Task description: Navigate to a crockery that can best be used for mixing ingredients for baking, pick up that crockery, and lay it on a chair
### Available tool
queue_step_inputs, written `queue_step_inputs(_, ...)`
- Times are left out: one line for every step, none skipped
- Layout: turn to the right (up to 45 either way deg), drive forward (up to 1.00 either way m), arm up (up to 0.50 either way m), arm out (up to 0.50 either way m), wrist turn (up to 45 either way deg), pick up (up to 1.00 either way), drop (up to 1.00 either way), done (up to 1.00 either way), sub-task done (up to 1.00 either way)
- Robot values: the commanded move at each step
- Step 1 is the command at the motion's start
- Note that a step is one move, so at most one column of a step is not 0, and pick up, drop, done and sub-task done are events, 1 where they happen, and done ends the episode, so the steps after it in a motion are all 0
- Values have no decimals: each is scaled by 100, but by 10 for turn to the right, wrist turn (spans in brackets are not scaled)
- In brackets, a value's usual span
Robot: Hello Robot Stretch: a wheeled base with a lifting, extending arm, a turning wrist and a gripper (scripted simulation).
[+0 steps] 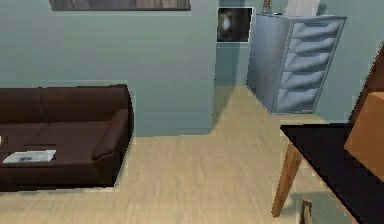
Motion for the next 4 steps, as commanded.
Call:
queue_step_inputs(0,0,-32,0,0,0,0,0,0)
queue_step_inputs(0,0,-50,0,0,0,0,0,0)
queue_step_inputs(0,0,0,0,0,0,100,0,0)
queue_step_inputs(0,0,0,-10,0,0,0,0,0)
